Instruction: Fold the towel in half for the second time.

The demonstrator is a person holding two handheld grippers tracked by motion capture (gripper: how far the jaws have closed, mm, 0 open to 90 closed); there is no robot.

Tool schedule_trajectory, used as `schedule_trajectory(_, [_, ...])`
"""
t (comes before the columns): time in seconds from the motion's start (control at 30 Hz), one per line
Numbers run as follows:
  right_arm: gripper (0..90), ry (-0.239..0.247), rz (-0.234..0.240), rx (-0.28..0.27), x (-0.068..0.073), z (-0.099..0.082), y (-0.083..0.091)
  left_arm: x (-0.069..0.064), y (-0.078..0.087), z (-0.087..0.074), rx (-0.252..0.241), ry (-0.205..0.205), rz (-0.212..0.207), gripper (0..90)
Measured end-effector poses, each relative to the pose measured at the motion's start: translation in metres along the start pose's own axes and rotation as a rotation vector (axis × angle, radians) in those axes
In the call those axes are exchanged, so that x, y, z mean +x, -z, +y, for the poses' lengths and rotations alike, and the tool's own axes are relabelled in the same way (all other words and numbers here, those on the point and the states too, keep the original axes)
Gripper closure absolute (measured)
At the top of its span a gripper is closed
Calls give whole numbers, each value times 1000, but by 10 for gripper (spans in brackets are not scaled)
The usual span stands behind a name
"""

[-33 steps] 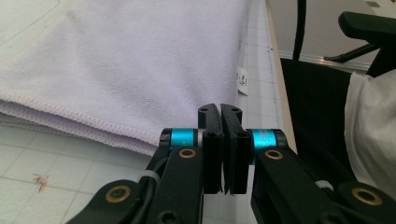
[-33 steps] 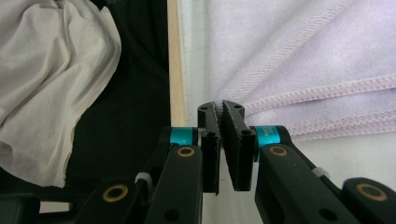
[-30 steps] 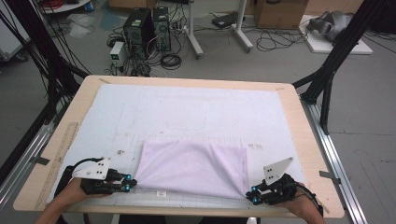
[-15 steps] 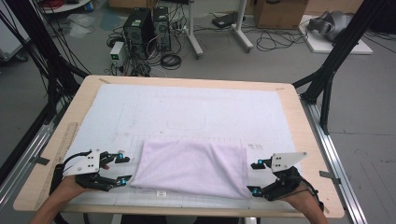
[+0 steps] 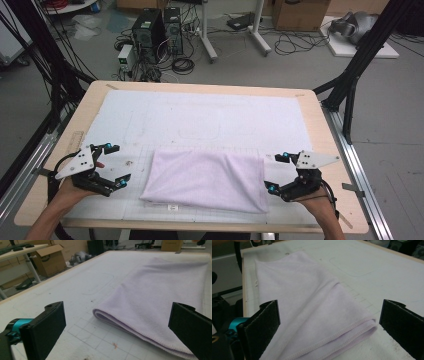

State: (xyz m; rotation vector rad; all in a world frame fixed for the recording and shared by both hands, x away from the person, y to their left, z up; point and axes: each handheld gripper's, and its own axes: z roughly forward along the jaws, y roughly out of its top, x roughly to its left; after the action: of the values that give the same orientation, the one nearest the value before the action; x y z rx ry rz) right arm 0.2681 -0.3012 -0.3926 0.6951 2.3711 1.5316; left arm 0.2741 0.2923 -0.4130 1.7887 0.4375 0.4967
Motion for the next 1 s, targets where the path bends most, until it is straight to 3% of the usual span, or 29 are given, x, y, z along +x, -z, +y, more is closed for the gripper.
schedule_trajectory(0.27, [22,-5,-45,-96,-9,9,4,9,8,6,-49,20,48,17])
schedule_trajectory(0.43, [22,-7,-75,-149,-13,14,9,18,12,8,-75,71,77,17])
schedule_trajectory(0.57, [22,18,-85,-202,-15,17,10,24,14,8,-86,137,104,17])
schedule_trajectory(0.7, [22,24,-91,-232,-19,19,9,27,15,9,-76,182,121,17])
schedule_trajectory(0.83, [22,29,-101,-244,-22,20,5,27,14,9,-63,192,122,17])
schedule_trajectory(1.0, [22,27,-99,-233,-24,20,-3,27,12,8,-43,173,133,17])
